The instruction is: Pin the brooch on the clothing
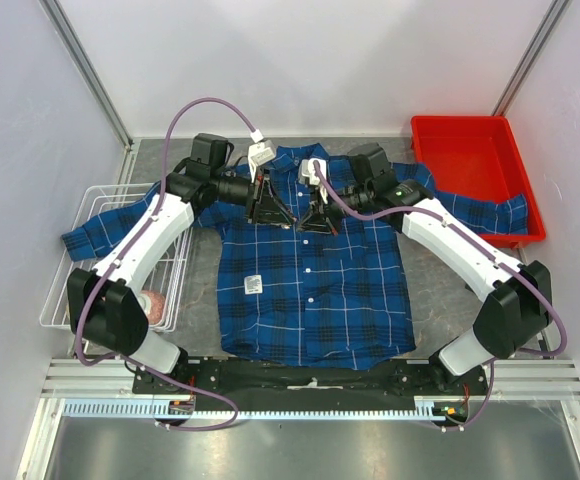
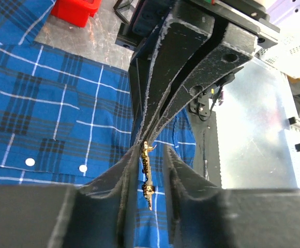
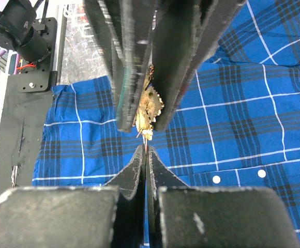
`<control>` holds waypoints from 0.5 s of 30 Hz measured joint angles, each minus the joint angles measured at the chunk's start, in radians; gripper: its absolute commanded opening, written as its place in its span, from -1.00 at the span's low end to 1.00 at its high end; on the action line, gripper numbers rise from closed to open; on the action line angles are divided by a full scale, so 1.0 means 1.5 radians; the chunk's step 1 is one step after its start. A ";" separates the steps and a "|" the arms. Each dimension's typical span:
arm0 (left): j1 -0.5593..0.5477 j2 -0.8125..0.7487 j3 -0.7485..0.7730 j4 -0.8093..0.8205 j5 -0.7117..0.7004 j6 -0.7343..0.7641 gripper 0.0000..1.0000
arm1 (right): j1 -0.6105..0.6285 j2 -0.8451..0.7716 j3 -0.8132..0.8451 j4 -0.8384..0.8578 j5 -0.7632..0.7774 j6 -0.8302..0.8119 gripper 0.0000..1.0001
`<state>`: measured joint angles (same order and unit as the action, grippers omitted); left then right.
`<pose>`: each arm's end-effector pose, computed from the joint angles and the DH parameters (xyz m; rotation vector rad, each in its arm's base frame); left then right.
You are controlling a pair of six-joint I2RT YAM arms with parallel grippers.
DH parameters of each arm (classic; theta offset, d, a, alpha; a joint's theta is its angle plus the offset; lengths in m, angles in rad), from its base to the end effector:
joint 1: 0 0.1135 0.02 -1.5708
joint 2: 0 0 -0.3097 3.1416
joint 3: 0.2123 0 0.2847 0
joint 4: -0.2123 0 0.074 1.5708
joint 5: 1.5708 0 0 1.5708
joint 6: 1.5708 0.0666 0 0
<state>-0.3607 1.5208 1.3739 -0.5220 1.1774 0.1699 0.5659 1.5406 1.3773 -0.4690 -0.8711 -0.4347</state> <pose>0.3214 -0.1870 0.3797 1.1335 1.7376 -1.4030 0.3013 0.2517 0.3679 -1.4150 1.5748 1.0253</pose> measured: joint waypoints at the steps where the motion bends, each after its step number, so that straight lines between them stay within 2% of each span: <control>1: 0.000 0.001 0.000 -0.003 -0.001 0.001 -0.71 | 0.000 0.000 0.000 -0.002 0.000 -0.001 -1.00; 3: 0.000 0.003 0.000 -0.005 -0.005 0.007 -0.89 | 0.000 0.001 0.000 -0.006 0.000 -0.003 -1.00; 6: 0.000 0.003 0.000 -0.008 -0.011 0.009 -0.96 | 0.000 0.001 0.001 -0.008 0.002 -0.005 -0.99; 7: 0.000 0.003 0.000 -0.008 -0.013 0.009 -0.96 | 0.000 0.001 0.001 -0.009 0.004 -0.004 -0.68; 9: 0.000 0.003 -0.002 -0.008 -0.016 0.009 -0.96 | 0.000 0.002 0.002 -0.010 0.010 -0.001 -0.22; 10: 0.001 0.003 -0.003 -0.009 -0.017 0.008 -0.96 | 0.000 0.003 0.004 -0.011 0.013 0.006 0.20; 13: 0.014 0.003 -0.021 0.016 -0.015 -0.020 -0.96 | 0.000 0.011 0.021 -0.004 0.036 0.023 0.54; 15: 0.037 0.002 -0.055 0.075 -0.015 -0.070 -0.97 | -0.005 0.017 0.031 0.009 0.062 0.044 0.64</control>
<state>-0.3050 1.5242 1.2915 -0.4091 1.1545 0.0654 0.5583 1.5654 1.4239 -0.4549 -0.7784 -0.3691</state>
